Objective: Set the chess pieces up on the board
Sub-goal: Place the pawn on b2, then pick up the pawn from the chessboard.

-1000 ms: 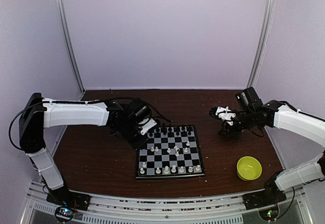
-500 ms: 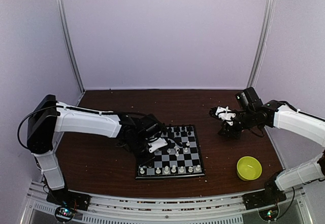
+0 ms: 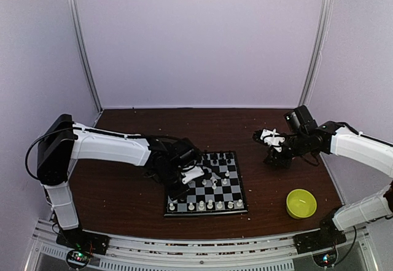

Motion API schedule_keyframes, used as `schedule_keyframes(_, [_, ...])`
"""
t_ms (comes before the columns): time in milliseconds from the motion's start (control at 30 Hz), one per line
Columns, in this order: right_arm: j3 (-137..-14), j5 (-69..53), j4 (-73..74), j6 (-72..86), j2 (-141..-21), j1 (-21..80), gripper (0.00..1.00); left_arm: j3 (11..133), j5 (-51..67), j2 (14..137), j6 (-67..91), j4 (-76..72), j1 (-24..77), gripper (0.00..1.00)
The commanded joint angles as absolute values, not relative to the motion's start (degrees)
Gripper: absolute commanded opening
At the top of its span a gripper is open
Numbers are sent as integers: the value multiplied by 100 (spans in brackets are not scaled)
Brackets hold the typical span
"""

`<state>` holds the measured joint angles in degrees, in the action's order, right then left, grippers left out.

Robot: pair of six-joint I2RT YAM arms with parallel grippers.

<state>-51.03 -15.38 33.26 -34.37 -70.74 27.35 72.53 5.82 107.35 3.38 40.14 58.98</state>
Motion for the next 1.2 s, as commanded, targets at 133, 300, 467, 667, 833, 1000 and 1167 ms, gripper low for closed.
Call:
schedule_keyframes(133, [-5168, -1471, 3374, -3465, -7110, 2777, 38, 7374, 501, 10801, 286, 4066, 5933, 15])
schedule_keyframes(300, [-5174, -1468, 3384, -3467, -7128, 2777, 38, 7445, 571, 10664, 261, 4099, 5933, 16])
schedule_keyframes(467, [-5177, -1468, 3384, -3463, -7119, 2777, 38, 7623, 520, 10354, 265, 4136, 5924, 25])
schedule_keyframes(667, [-5177, -1472, 3393, -3465, -7126, 2777, 38, 7749, 350, 10090, 437, 3936, 5737, 31])
schedule_keyframes(833, [-5176, -1477, 3401, -3463, -7119, 2777, 38, 7972, -125, 10419, 675, 3977, 5473, 33])
schedule_keyframes(1000, [-5176, -1473, 3399, -3470, -7117, 2777, 38, 8158, -188, 10789, 610, 3993, 5441, 35])
schedule_keyframes(1167, [-5177, -1461, 3390, -3472, -7135, 2777, 38, 8217, -99, 10998, 516, 3990, 5408, 34])
